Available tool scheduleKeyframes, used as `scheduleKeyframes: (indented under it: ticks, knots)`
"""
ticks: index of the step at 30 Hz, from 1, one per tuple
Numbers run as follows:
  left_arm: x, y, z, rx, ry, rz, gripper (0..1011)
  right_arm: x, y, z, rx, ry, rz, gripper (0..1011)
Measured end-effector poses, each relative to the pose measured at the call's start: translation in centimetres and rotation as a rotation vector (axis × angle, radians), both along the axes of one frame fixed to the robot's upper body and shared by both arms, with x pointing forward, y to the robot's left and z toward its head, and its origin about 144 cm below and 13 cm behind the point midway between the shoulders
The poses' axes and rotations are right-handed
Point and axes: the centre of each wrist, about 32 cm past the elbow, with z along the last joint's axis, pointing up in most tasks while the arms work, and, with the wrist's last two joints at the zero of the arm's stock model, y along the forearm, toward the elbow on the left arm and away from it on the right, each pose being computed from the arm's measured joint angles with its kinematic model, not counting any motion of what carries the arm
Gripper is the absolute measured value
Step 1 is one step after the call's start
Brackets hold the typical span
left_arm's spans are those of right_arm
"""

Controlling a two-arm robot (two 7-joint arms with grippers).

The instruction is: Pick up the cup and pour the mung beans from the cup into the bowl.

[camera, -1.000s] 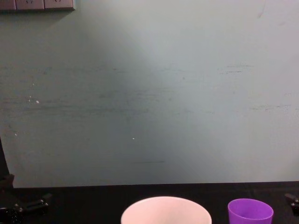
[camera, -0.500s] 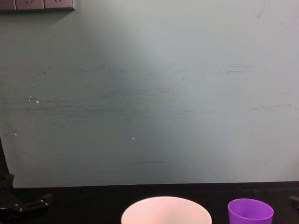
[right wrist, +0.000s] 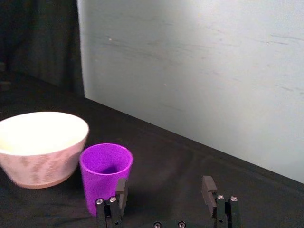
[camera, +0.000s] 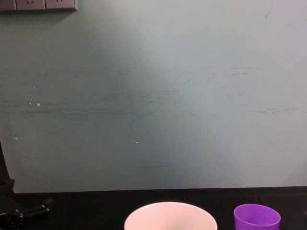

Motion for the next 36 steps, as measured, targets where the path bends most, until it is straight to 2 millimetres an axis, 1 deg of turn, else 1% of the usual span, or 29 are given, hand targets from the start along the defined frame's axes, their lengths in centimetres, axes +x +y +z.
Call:
scheduleKeyframes:
  ticks: [9,15,21,28,36]
  knots:
    - [0.0,0.0,0.0,0.000,0.000,0.000,1000,-0.4,0.8,-1.3,0.024,0.029,0.088,1003]
    - [0.0,0.0,0.0,0.000,0.000,0.000,1000,-0.2,1.1,-2.3,0.058,0.069,0.140,1002]
    - [0.0,0.0,0.0,0.000,0.000,0.000,1000,0.2,2.0,-3.0,0.069,0.098,0.164,1003]
    - [0.0,0.0,0.0,0.000,0.000,0.000,1000,0.9,2.9,-3.2,0.079,0.120,0.164,1003]
    - [0.0,0.0,0.0,0.000,0.000,0.000,1000,2.0,4.4,-2.6,0.061,0.109,0.143,1003]
